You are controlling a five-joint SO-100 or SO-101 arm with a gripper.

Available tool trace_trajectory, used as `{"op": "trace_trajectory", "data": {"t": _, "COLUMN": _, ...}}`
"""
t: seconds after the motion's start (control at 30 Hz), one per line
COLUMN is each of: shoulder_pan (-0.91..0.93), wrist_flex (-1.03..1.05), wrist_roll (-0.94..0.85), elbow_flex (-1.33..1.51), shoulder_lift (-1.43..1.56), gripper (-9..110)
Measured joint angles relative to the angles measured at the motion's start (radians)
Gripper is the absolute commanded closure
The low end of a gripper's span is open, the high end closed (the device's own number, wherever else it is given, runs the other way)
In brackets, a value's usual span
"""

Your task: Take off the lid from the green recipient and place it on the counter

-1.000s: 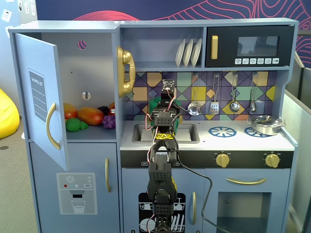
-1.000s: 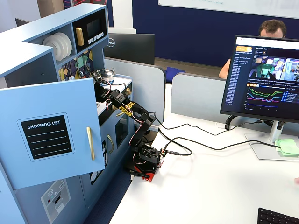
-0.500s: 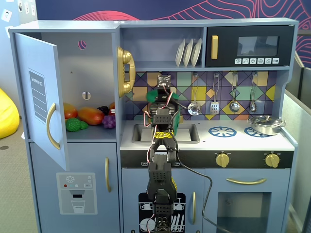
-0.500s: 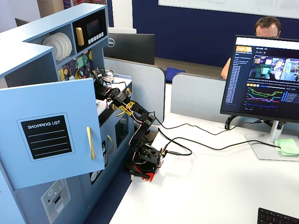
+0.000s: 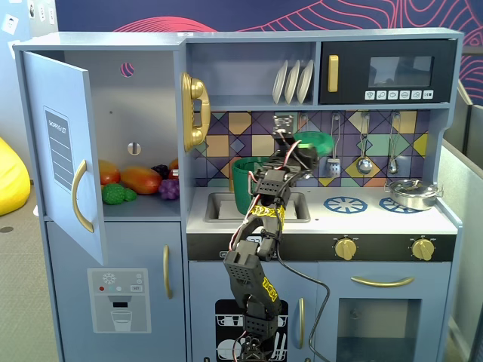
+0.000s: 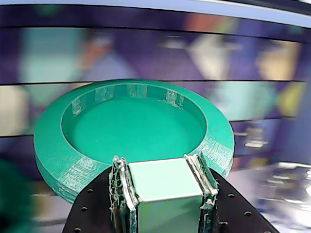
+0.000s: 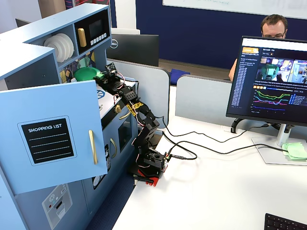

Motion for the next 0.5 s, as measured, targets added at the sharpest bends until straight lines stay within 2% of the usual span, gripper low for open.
{"op": "trace_trajectory", "data": {"t": 0.5, "shoulder_pan": 0.124, "wrist_flex": -0.318, "wrist_roll": -0.012, "elbow_flex": 0.278, "shoulder_lift": -0.181, "gripper": 101}}
